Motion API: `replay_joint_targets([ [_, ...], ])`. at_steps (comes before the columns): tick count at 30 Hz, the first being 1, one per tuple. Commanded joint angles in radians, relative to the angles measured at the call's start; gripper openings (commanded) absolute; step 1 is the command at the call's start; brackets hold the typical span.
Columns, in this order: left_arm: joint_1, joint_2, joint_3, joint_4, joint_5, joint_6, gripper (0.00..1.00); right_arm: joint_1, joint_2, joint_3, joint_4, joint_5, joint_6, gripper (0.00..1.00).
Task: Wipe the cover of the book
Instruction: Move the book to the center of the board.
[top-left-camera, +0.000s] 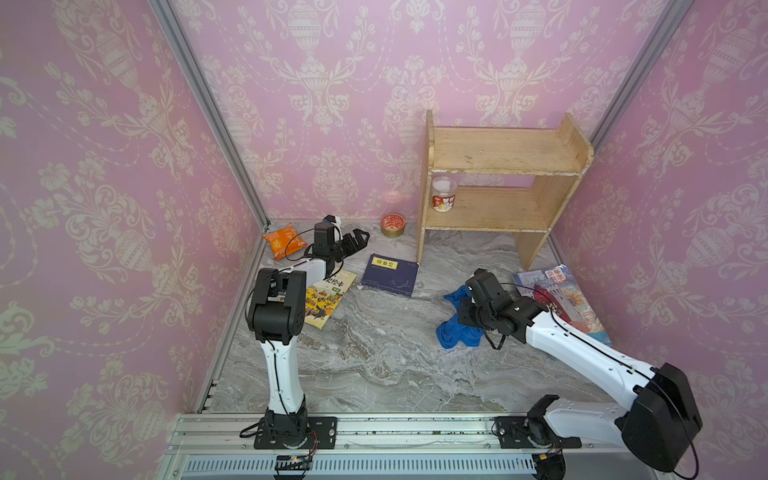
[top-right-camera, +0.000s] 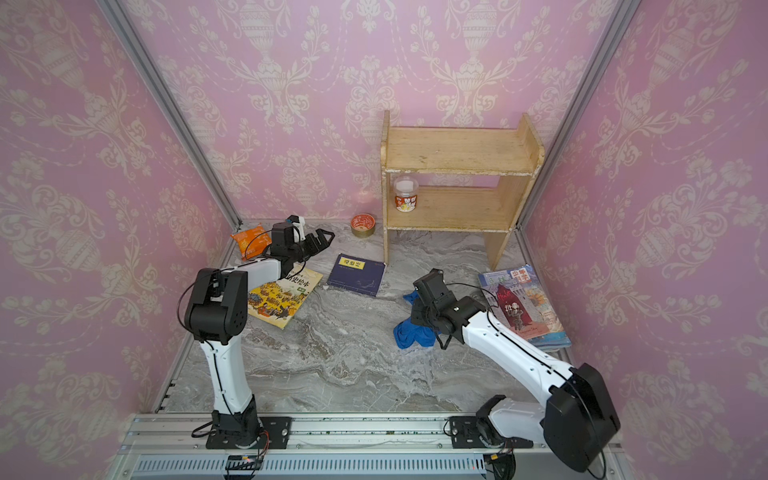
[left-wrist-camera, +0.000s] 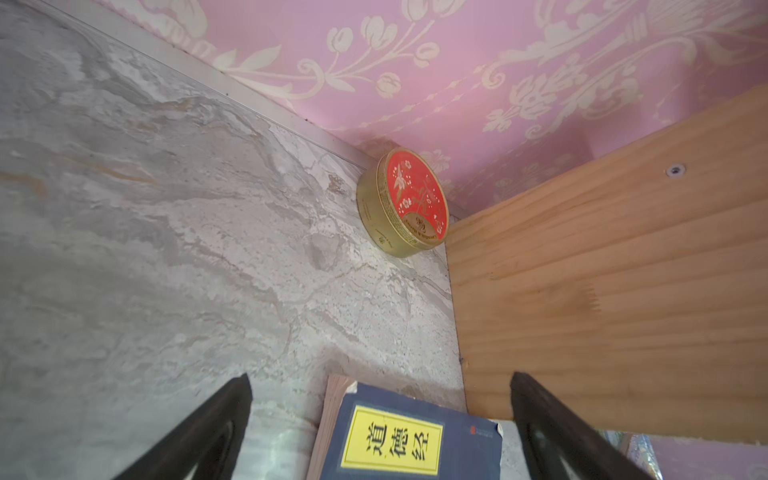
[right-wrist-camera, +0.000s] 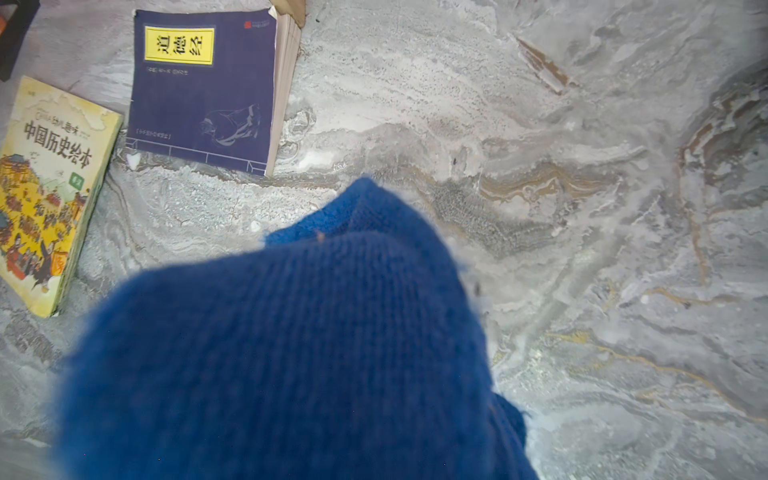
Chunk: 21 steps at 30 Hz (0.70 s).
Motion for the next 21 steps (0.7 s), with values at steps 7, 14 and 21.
replay_joint_targets([
  [7, -0.012, 0.169, 0.242, -0.289, 0.170, 0.020, 0.99, -0.089, 0.295, 0.264, 0.138, -0.081, -0.024, 0.00],
  [14, -0.027, 0.236, 0.335, -0.414, 0.230, 0.059, 0.99, -0.111, 0.499, 0.403, 0.172, -0.129, -0.002, 0.00],
  [21, -0.089, 0.220, 0.349, -0.578, 0.221, 0.166, 0.99, -0.103, 0.613, 0.418, 0.233, -0.140, 0.049, 0.00],
])
